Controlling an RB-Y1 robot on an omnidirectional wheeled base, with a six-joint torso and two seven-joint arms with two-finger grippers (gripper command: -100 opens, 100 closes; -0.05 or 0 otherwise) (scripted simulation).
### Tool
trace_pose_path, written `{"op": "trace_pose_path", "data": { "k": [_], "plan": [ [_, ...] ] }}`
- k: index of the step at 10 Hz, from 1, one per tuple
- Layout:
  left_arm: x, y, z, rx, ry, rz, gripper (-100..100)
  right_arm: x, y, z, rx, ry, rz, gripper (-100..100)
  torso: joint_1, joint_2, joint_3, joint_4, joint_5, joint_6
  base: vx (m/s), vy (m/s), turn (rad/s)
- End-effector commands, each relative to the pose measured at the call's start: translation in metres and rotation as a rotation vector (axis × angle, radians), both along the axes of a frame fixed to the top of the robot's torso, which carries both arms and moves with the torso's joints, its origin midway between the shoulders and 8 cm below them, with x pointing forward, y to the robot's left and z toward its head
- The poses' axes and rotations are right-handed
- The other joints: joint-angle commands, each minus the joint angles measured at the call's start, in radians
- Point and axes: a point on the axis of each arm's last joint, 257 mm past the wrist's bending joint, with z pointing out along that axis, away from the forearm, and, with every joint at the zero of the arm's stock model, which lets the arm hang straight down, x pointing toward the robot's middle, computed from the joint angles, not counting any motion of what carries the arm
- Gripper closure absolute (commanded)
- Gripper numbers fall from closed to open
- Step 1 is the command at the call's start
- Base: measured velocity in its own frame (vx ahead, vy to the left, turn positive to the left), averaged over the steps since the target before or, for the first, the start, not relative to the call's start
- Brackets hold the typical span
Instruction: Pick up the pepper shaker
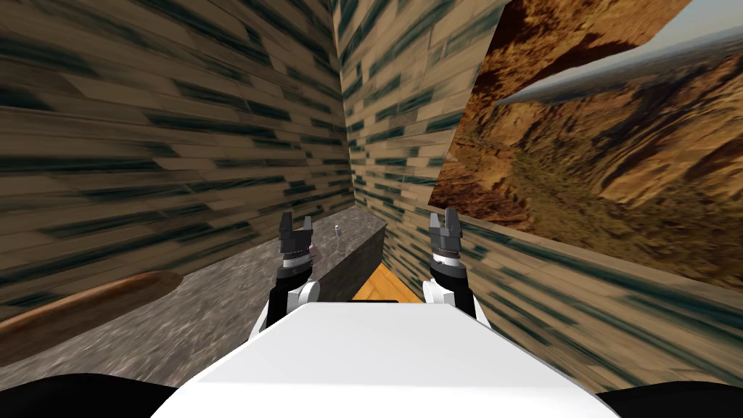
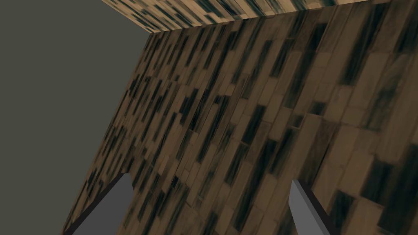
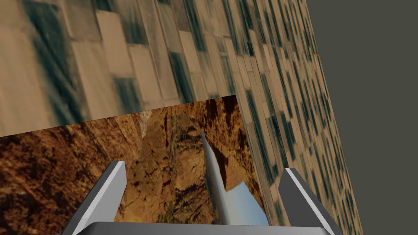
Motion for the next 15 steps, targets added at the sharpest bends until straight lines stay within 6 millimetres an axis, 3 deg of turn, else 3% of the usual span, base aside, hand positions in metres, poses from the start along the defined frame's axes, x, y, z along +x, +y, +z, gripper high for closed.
{"op": "trace_pose_path", "data": {
  "k": [1, 7, 13, 14, 15],
  "plan": [
    [0.002, -0.001, -0.006, 0.022, 0.030, -0.018, -100, 0.000, 0.000, 0.000, 0.000, 0.000, 0.000, 0, 0.000, 0.000, 0.000, 0.000, 0.000, 0.000, -0.024, -0.061, -0.012],
    [0.008, 0.005, -0.047, 0.055, 0.204, -0.066, -100, 0.000, 0.000, 0.000, 0.000, 0.000, 0.000, 0, -0.008, 0.002, 0.001, 0.000, -0.002, 0.000, -0.042, -0.117, -0.011],
    [0.002, 0.027, -0.123, 0.092, 0.516, -0.096, -100, 0.000, 0.000, 0.000, 0.000, 0.000, 0.000, 0, -0.009, 0.001, 0.000, 0.000, -0.002, 0.000, -0.016, -0.134, -0.054],
    [0.002, 0.027, -0.123, 0.092, 0.516, -0.096, -100, 0.000, 0.000, 0.000, 0.000, 0.000, 0.000, 0, -0.009, 0.000, 0.000, 0.000, -0.002, 0.000, -0.008, -0.079, -0.018],
    [-0.001, 0.033, -0.139, 0.103, 0.581, -0.097, -100, 0.000, 0.000, 0.000, 0.000, 0.000, 0.000, 0, -0.006, 0.001, 0.000, 0.000, -0.002, 0.000, -0.002, -0.057, -0.052]
  ]
}}
